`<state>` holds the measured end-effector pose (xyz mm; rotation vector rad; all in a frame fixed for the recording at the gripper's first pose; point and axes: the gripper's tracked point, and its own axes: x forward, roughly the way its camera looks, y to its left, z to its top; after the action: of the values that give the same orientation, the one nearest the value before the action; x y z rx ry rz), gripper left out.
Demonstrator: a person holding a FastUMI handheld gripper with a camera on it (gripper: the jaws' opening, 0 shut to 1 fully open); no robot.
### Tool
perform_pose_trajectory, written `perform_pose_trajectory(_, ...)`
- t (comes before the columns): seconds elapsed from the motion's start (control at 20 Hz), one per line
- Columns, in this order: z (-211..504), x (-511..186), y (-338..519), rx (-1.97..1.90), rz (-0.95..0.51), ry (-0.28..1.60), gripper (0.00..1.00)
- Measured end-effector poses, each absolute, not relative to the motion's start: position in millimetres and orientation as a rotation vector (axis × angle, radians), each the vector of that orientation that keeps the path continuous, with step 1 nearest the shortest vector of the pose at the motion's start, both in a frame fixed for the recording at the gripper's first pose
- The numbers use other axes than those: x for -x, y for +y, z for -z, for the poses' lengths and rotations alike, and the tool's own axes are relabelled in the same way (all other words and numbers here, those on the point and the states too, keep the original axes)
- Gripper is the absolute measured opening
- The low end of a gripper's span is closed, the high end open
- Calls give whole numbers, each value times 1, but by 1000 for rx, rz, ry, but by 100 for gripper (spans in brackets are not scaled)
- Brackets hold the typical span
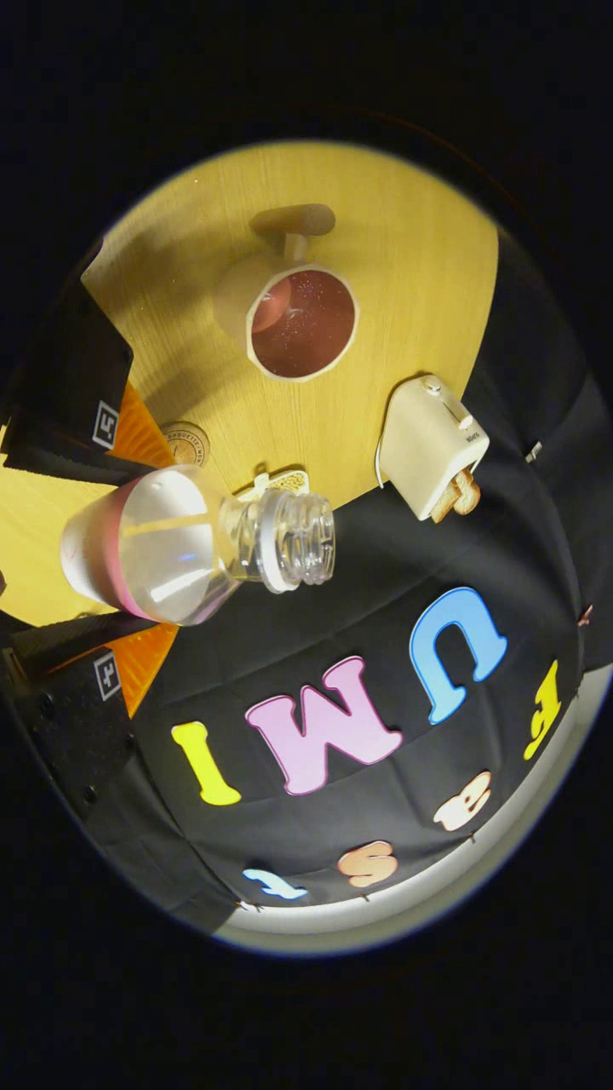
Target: Take the bottle from table, then pour the juice into the cup, finally place the bottle on the coaster
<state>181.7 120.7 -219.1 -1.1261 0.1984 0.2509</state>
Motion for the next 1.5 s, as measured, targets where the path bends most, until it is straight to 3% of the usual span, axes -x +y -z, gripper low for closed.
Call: perform_pose_trajectory(1.5,246,-205,168,1805,-383,-1,70)
